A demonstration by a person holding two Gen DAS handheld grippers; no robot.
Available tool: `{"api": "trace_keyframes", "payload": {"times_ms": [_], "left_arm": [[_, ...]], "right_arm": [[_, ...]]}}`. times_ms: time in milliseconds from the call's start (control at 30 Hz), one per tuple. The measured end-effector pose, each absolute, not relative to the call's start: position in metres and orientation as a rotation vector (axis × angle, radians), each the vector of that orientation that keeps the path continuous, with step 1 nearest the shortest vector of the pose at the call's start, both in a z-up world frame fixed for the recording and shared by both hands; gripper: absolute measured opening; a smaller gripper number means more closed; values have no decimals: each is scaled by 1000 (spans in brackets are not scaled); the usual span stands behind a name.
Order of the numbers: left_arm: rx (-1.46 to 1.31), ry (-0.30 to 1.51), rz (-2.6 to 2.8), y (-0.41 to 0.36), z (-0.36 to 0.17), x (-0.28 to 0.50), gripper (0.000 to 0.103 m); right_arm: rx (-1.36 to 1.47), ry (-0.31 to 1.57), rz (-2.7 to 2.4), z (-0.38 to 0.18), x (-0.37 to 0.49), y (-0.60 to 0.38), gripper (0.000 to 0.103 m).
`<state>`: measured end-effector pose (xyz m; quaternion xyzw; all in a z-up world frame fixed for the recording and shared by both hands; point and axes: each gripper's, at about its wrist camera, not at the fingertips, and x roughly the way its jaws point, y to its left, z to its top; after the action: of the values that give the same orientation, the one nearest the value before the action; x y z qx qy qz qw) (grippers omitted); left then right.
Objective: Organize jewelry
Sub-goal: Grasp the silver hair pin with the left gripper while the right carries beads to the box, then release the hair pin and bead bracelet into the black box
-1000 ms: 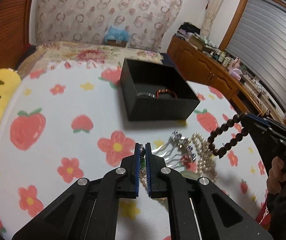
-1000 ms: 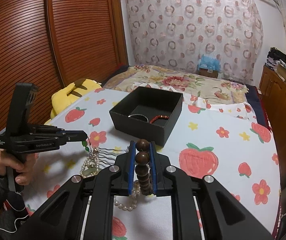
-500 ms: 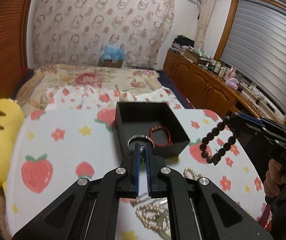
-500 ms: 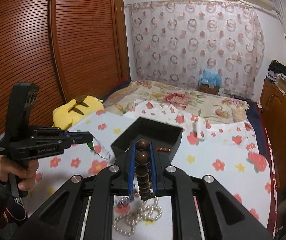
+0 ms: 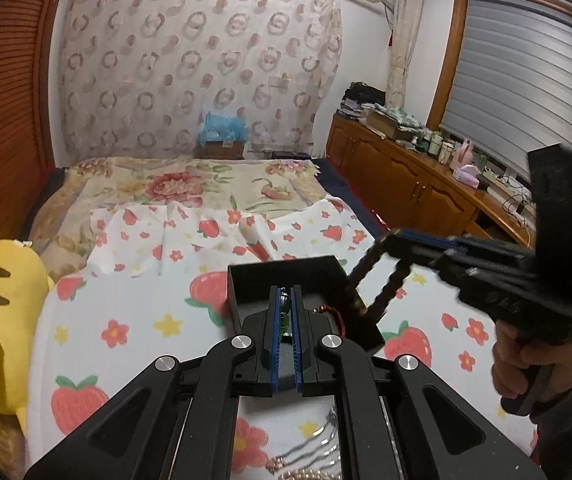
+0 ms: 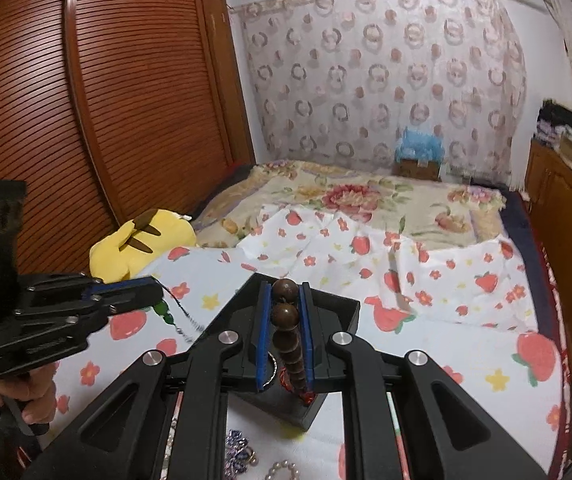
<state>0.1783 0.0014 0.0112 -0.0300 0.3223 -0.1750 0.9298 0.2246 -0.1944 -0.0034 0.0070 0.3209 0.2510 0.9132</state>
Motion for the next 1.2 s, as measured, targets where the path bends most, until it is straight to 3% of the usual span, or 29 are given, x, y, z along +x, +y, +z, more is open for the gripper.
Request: {"api": "trace_keyframes", "payload": {"times_ms": [400,600,667,733,800,867,900,967,1033,1100,1200], "left_arm": [[12,693,-351,-34,-2,211,4],[37,702,-328,-48,-12,220,5],[36,704,-324,-51,-15,219,15],[37,702,-316,-51,-17,216,37],[40,692,-317,-51,-16,211,42],[51,681,-316,-49,-15,202,58],[56,668,-314,-48,-15,197,62],[67,629,-308,-44,-13,183,74],[75,603,-307,-41,-11,173,88],[81,577,-302,-36,-11,162,95],[91,564,-301,-30,-12,148,96]], "right_arm": [[-33,706,485,-28,224,-210,20],[-58,698,451,-37,194,-235,27],[-50,692,450,-40,185,-242,27],[-44,685,447,-42,177,-249,27],[-38,674,446,-45,167,-254,27],[-36,657,441,-48,157,-258,29],[-37,651,444,-49,152,-259,31],[-42,646,456,-55,141,-260,46],[-51,653,450,-60,135,-260,50],[-60,676,462,-66,129,-258,51],[-80,721,489,-77,122,-249,51]]}}
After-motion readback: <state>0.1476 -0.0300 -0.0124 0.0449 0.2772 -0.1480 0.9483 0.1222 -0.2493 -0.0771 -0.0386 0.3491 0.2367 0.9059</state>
